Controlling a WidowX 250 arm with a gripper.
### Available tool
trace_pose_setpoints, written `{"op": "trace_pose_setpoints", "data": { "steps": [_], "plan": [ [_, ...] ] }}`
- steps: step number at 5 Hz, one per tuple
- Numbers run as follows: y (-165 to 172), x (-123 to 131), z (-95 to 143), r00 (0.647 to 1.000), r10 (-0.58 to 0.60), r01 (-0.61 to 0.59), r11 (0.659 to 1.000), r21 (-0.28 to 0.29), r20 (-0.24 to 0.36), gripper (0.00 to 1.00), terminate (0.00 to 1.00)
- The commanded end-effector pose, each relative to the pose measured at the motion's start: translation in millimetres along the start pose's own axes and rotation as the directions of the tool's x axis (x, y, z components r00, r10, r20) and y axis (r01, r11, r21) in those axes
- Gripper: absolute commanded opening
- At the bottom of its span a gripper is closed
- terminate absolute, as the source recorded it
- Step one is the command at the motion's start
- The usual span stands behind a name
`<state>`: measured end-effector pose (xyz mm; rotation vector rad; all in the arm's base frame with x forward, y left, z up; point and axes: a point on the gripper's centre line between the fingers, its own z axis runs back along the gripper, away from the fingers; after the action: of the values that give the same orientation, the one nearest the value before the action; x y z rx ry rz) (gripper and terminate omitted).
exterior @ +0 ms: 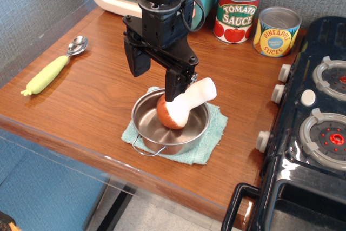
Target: Pick up yellow scoop and move it right towards pot with mushroom.
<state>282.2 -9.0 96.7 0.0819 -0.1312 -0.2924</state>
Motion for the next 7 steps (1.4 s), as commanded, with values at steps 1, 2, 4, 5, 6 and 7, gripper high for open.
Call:
{"op": "trace_pose_setpoints", "data": {
  "steps": [1, 2, 4, 5, 6, 7],
  "plan": [
    [0.0, 0.0, 0.0, 1.0, 0.0, 0.0, 1.0, 0.0, 0.0, 1.0, 0.0],
    [46.7, -18.2, -1.3, 0.989, 0.144, -0.144, 0.989, 0.015, -0.011, 1.0, 0.0],
    [130.9, -65.6, -11.2, 0.939, 0.343, -0.344, 0.937, 0.06, 0.027, 1.0, 0.0],
    [174.8, -89.4, -17.2, 0.923, 0.384, -0.384, 0.918, 0.095, 0.018, 1.0, 0.0],
    [204.4, -100.2, -28.8, 0.905, 0.424, -0.421, 0.899, 0.119, -0.004, 1.0, 0.0],
    [215.5, -96.1, -42.6, 0.906, 0.422, -0.417, 0.901, 0.121, -0.02, 1.0, 0.0]
  ]
}}
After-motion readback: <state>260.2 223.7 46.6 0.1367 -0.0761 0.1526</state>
